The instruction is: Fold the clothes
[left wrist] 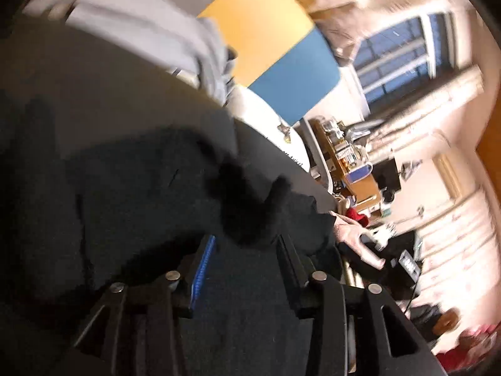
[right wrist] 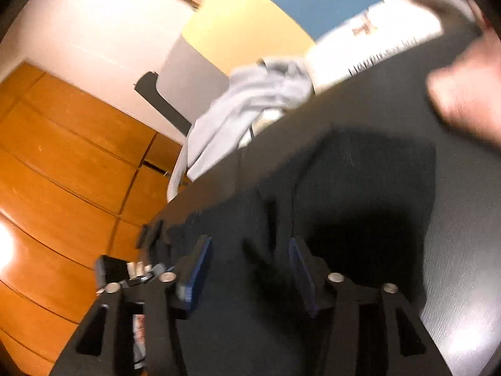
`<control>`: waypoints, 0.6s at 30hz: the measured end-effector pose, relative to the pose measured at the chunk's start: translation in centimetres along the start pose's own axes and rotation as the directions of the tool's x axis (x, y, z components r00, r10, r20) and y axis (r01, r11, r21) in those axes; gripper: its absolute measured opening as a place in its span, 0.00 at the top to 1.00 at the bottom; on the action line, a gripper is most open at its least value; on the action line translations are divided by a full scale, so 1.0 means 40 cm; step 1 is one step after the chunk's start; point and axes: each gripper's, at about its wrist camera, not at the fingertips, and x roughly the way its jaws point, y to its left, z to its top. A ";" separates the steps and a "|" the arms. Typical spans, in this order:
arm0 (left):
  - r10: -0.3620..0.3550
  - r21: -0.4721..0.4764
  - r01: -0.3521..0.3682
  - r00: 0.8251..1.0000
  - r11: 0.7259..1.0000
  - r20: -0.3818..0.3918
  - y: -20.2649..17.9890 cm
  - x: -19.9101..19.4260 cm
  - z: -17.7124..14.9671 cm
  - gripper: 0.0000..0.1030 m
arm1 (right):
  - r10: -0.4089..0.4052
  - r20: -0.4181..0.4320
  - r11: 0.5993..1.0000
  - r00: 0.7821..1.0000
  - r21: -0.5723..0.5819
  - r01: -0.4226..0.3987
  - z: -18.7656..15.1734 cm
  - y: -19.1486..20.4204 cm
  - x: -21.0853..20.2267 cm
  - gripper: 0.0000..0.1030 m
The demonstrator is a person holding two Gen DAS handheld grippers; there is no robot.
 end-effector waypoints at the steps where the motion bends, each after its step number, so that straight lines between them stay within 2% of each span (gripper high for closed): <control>1: 0.018 0.036 -0.018 1.000 0.999 -0.011 -0.017 0.019 0.012 0.55 | -0.011 0.001 0.999 1.000 -0.039 0.011 0.011 0.017 0.017 0.26; 2: 0.038 0.070 -0.036 0.999 0.997 -0.023 -0.033 0.039 0.024 0.52 | -0.028 -0.001 0.997 1.000 -0.078 0.028 0.020 0.034 0.036 0.23; 6: 0.084 0.116 -0.081 0.996 0.990 -0.021 -0.066 0.112 0.083 0.49 | -0.156 -0.046 0.970 0.987 -0.198 0.144 0.060 0.057 0.145 0.25; 7: 0.064 0.122 -0.059 0.997 0.991 -0.042 -0.069 0.121 0.087 0.52 | -0.164 -0.063 0.966 0.984 -0.214 0.147 0.066 0.057 0.163 0.41; 8: 0.040 0.128 -0.032 0.997 0.991 -0.066 -0.072 0.131 0.089 0.60 | -0.168 -0.083 0.962 0.982 -0.230 0.145 0.069 0.058 0.180 0.72; 9: 0.015 0.163 -0.003 0.997 0.987 -0.074 -0.084 0.125 0.082 0.61 | -0.158 -0.109 0.960 0.981 -0.250 0.127 0.063 0.065 0.185 0.85; 10: -0.006 0.206 0.024 0.996 0.978 -0.086 -0.097 0.114 0.069 0.62 | -0.148 -0.111 0.953 0.983 -0.282 0.111 0.050 0.074 0.172 0.91; 11: -0.026 0.249 0.051 0.995 0.967 -0.101 -0.109 0.103 0.055 0.62 | -0.138 -0.120 0.945 0.983 -0.314 0.094 0.033 0.081 0.158 0.91; 14: -0.004 0.356 0.070 0.983 0.932 -0.182 -0.120 0.078 -0.015 0.62 | -0.115 -0.196 0.914 0.974 -0.405 0.026 -0.056 0.091 0.097 0.91; 16: 0.015 0.359 0.069 0.974 0.931 -0.225 -0.098 0.061 -0.054 0.59 | -0.110 -0.246 0.890 0.963 -0.455 -0.015 -0.114 0.093 0.058 0.90; 18: 0.018 0.339 0.067 0.970 0.938 -0.242 -0.071 0.038 -0.082 0.58 | -0.136 -0.276 0.897 0.952 -0.443 0.000 -0.152 0.063 0.028 0.76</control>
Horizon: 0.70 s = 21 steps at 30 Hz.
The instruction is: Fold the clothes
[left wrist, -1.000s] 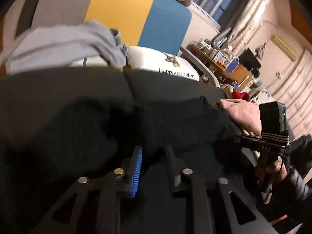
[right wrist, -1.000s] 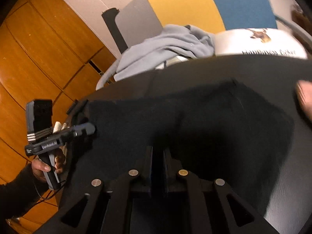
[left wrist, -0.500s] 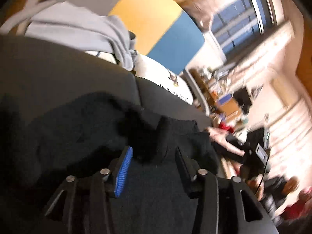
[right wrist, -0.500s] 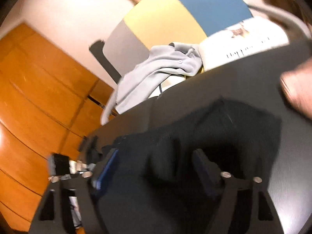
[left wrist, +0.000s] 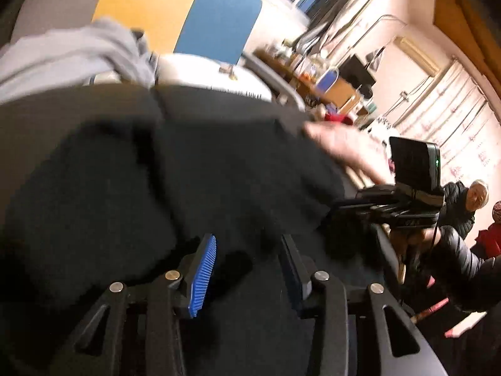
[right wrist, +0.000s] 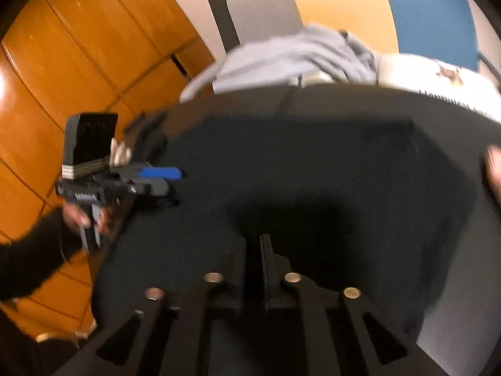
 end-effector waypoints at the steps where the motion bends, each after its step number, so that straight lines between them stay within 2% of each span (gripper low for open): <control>1: -0.015 -0.040 0.015 1.000 0.999 0.012 0.014 -0.016 -0.014 0.56 | -0.002 0.005 0.999 1.000 0.034 0.002 -0.018 -0.014 -0.013 0.57; 2: -0.030 -0.105 0.032 0.999 0.994 0.029 0.034 -0.035 -0.027 0.55 | -0.002 0.015 0.998 1.000 0.070 0.001 -0.032 -0.028 -0.027 0.40; 3: -0.042 -0.157 0.050 0.998 0.986 0.052 0.053 -0.050 -0.037 0.54 | 0.003 0.046 0.994 0.999 0.112 -0.009 -0.035 -0.043 -0.044 0.36; 7: -0.027 -0.326 0.066 0.992 0.943 0.122 0.113 -0.074 -0.058 0.54 | -0.004 0.176 0.966 0.984 0.254 -0.041 -0.045 -0.089 -0.098 0.36; 9: -0.024 -0.376 0.075 0.990 0.923 0.137 0.125 -0.070 -0.058 0.54 | -0.033 0.197 0.956 0.980 0.292 -0.026 -0.034 -0.099 -0.097 0.40; 10: -0.011 -0.379 0.062 0.991 0.923 0.136 0.121 -0.062 -0.048 0.53 | -0.043 0.202 0.953 0.978 0.303 -0.021 -0.022 -0.101 -0.087 0.47; 13: 0.042 -0.355 -0.001 0.993 0.935 0.109 0.095 -0.030 -0.011 0.53 | -0.085 0.161 0.943 0.983 0.330 0.027 0.032 -0.109 -0.026 0.48; 15: 0.104 -0.303 -0.080 0.992 0.950 0.065 0.067 -0.001 0.017 0.57 | -0.088 0.121 0.945 0.989 0.324 0.045 0.062 -0.110 0.022 0.56; 16: 0.135 -0.280 -0.116 0.990 0.953 0.048 0.053 0.012 0.027 0.67 | -0.105 0.100 0.952 0.989 0.299 0.070 0.071 -0.103 0.041 0.69; 17: 0.163 -0.257 -0.149 0.986 0.955 0.033 0.040 0.024 0.035 0.88 | -0.128 0.088 0.958 0.988 0.267 0.100 0.078 -0.095 0.043 0.88; 18: 0.192 -0.234 -0.182 0.981 0.955 0.018 0.027 0.037 0.044 0.98 | -0.148 0.075 0.966 0.986 0.226 0.128 0.088 -0.079 0.044 0.95; 21: 0.253 -0.212 -0.245 0.968 0.946 0.009 0.021 0.041 0.026 0.96 | -0.253 0.089 0.963 0.963 0.118 0.242 0.101 -0.040 0.014 0.95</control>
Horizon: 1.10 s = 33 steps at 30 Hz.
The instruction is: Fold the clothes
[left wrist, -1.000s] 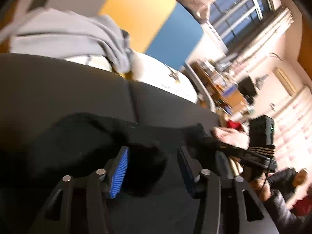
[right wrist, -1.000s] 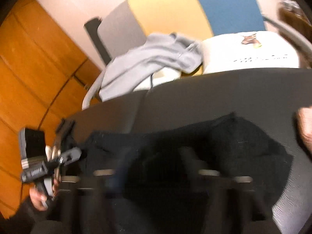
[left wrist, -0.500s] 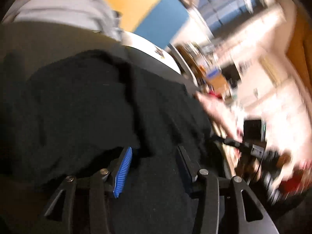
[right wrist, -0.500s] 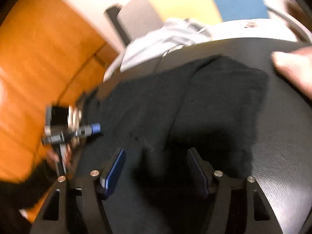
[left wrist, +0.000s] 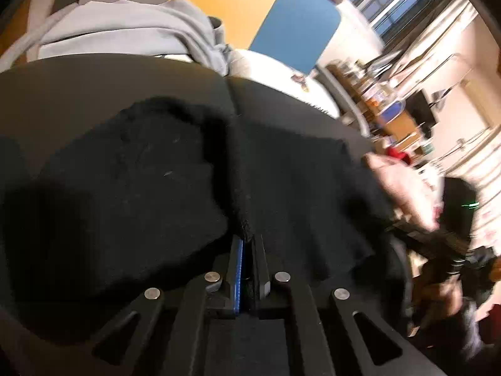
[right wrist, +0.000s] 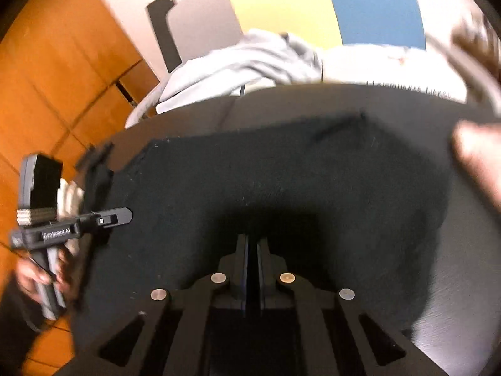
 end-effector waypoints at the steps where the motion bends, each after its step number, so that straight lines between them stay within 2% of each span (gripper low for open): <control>1: 0.006 -0.011 -0.006 1.000 1.000 0.014 0.004 -0.001 -0.011 0.95 | -0.048 0.005 0.999 0.999 -0.026 0.048 -0.001 0.000 -0.007 0.95; 3: 0.005 -0.032 -0.003 0.999 0.999 0.035 0.010 -0.005 -0.014 0.95 | -0.123 -0.024 0.991 0.992 -0.051 0.122 -0.021 -0.018 0.014 0.95; 6: -0.036 -0.107 0.045 0.995 0.993 0.088 0.030 -0.012 -0.029 0.92 | -0.108 0.005 0.993 0.994 -0.036 0.109 -0.041 -0.037 0.025 0.95; 8: -0.073 -0.162 0.093 0.990 0.982 0.123 0.040 -0.038 -0.044 0.69 | -0.094 0.028 0.996 0.995 -0.005 0.094 -0.046 -0.048 0.023 0.92; 10: -0.037 -0.171 0.062 0.989 0.983 0.146 0.044 -0.078 -0.056 0.55 | -0.074 0.043 0.996 0.996 0.042 0.073 -0.048 -0.063 0.017 0.90; 12: 0.015 -0.182 0.014 0.987 0.983 0.160 0.052 -0.118 -0.058 0.52 | -0.087 0.063 0.994 0.994 0.077 0.082 -0.041 -0.067 0.008 0.73; 13: 0.017 -0.191 0.016 0.985 0.981 0.170 0.065 -0.146 -0.061 0.51 | -0.116 0.095 0.991 0.989 0.079 0.109 -0.034 -0.052 -0.006 0.55; 14: 0.017 -0.205 0.021 0.983 0.979 0.183 0.086 -0.181 -0.064 0.48 | -0.131 0.139 0.990 0.982 0.066 0.123 -0.031 -0.034 -0.028 0.44; 15: 0.032 -0.220 0.011 0.981 0.976 0.191 0.106 -0.208 -0.063 0.47 | -0.128 0.177 0.991 0.976 0.049 0.121 -0.029 -0.015 -0.047 0.39; 17: 0.079 -0.274 -0.020 0.976 0.961 0.204 0.169 -0.272 -0.057 0.46 | -0.122 0.225 0.992 0.967 0.007 0.124 -0.025 0.026 -0.067 0.24; 18: 0.092 -0.304 -0.025 0.973 0.952 0.210 0.204 -0.305 -0.053 0.46 | -0.119 0.242 0.992 0.963 -0.015 0.126 -0.023 0.047 -0.071 0.22; 19: 0.150 -0.347 -0.069 0.966 0.935 0.211 0.246 -0.341 -0.044 0.46 | -0.115 0.256 0.991 0.960 -0.039 0.129 -0.022 0.067 -0.074 0.21; 22: 0.317 -0.444 -0.202 0.927 0.873 0.201 0.353 -0.438 0.002 0.46 | -0.103 0.240 0.984 0.965 -0.116 0.134 -0.017 0.112 -0.051 0.19; 25: 0.453 -0.535 -0.307 0.876 0.787 0.165 0.454 -0.520 0.086 0.44 | -0.085 0.204 0.978 0.975 -0.171 0.121 0.006 0.164 0.018 0.18; 27: 0.509 -0.528 -0.379 0.852 0.760 0.121 0.491 -0.537 0.149 0.39 | -0.098 0.180 0.972 0.979 -0.192 0.133 0.010 0.190 0.059 0.18; 29: 0.572 -0.497 -0.474 0.818 0.727 0.056 0.528 -0.527 0.220 0.37 | -0.088 0.160 0.976 0.983 -0.185 0.118 -0.012 0.189 0.090 0.18; 31: 0.615 -0.438 -0.560 0.788 0.703 -0.020 0.552 -0.485 0.279 0.33 | -0.087 0.129 0.981 0.988 -0.163 0.108 -0.028 0.176 0.111 0.18; 33: 0.652 -0.356 -0.646 0.748 0.675 -0.121 0.586 -0.419 0.332 0.32 | -0.069 0.119 0.988 0.990 -0.131 0.085 -0.024 0.162 0.123 0.17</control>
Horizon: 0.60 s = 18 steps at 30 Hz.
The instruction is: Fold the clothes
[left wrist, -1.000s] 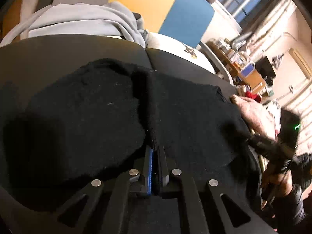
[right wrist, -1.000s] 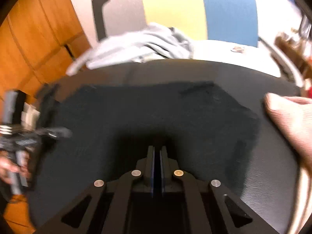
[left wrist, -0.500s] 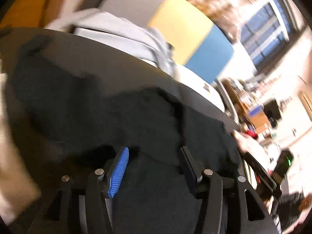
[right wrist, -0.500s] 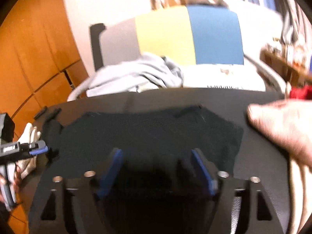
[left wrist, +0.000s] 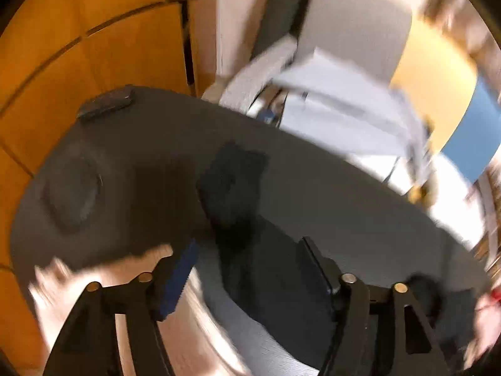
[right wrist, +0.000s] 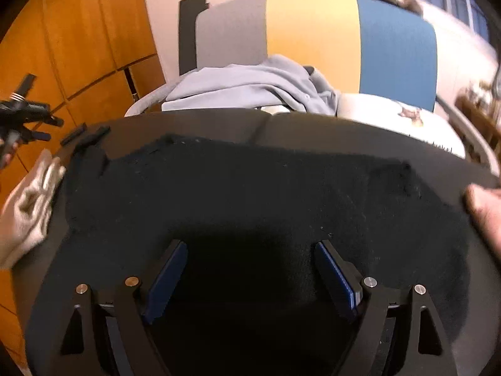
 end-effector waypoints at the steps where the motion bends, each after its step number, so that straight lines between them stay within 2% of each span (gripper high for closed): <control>1: 0.050 0.042 -0.049 0.999 0.998 -0.020 -0.019 0.030 0.021 0.32 | 0.012 0.005 1.000 1.000 0.018 -0.013 0.000 -0.009 0.001 0.15; 4: 0.201 0.122 -0.194 0.979 0.973 -0.046 -0.051 0.112 0.042 0.32 | 0.037 0.002 0.998 0.999 0.050 -0.037 -0.002 -0.024 0.013 0.10; 6: 0.299 0.140 -0.288 0.952 0.947 -0.065 -0.056 0.171 0.065 0.32 | 0.044 -0.009 0.998 0.999 0.038 -0.044 -0.001 -0.015 0.022 0.05; 9: 0.380 0.132 -0.369 0.922 0.920 -0.069 -0.045 0.230 0.098 0.32 | 0.040 -0.023 0.999 0.999 0.014 -0.039 -0.001 -0.002 0.031 0.00; 12: 0.420 0.119 -0.413 0.906 0.903 -0.044 -0.026 0.271 0.120 0.29 | 0.030 -0.033 1.000 0.999 0.002 -0.030 -0.001 -0.002 0.036 0.00; 14: 0.406 0.115 -0.401 0.913 0.909 -0.031 -0.020 0.276 0.120 0.33 | 0.026 -0.036 1.000 0.999 -0.002 -0.026 -0.001 -0.001 0.038 0.00; 15: 0.379 0.108 -0.373 0.925 0.922 -0.035 -0.015 0.277 0.121 0.36 | 0.023 -0.037 1.000 0.999 -0.004 -0.024 -0.001 -0.001 0.039 0.00; 16: 0.347 0.099 -0.342 0.937 0.934 -0.039 -0.009 0.277 0.123 0.49 | 0.020 -0.038 1.000 0.999 -0.006 -0.021 -0.001 0.000 0.040 0.00; 17: 0.274 0.058 -0.271 0.960 0.961 -0.057 0.006 0.272 0.129 0.70 | 0.015 -0.041 1.000 0.999 -0.010 -0.015 -0.001 0.002 0.042 0.00; 18: 0.220 0.016 -0.219 0.973 0.976 -0.071 0.020 0.266 0.138 0.81 | 0.008 -0.043 1.000 0.999 -0.016 -0.009 -0.001 0.006 0.044 0.00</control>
